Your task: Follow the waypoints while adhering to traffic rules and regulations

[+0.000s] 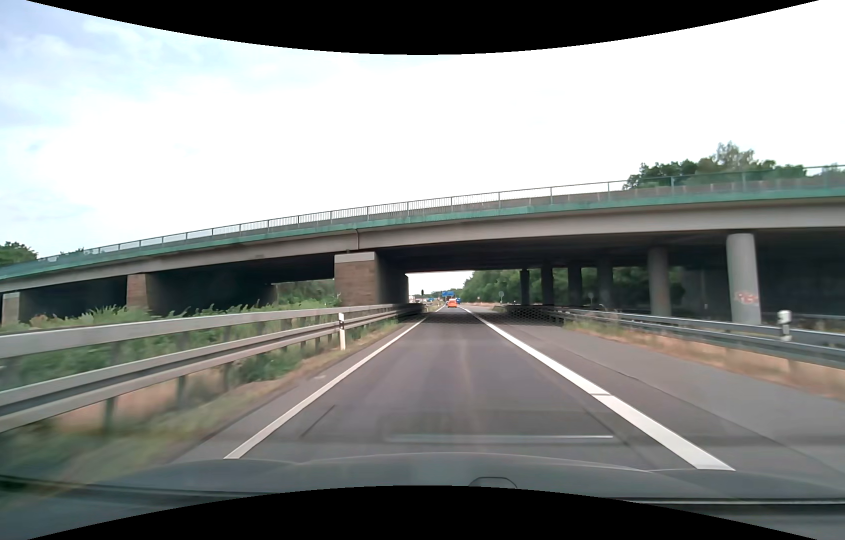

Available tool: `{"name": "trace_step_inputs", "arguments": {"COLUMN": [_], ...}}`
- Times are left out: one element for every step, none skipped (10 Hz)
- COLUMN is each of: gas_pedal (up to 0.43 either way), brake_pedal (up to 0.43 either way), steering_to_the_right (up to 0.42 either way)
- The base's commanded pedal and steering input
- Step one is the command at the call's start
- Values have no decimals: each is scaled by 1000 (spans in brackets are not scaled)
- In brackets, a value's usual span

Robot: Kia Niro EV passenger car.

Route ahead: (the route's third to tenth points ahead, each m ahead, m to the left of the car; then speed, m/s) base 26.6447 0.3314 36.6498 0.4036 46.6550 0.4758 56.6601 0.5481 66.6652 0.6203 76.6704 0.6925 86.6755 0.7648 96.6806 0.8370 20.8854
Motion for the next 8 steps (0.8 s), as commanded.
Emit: {"name": "trace_step_inputs", "arguments": {"gas_pedal": [79, 79, 79, 79, 79, 79, 79, 79], "brake_pedal": [0, 0, 0, 0, 0, 0, 0, 0], "steering_to_the_right": [-5, -5, -5, -5, -5, -5, -5, -5]}}
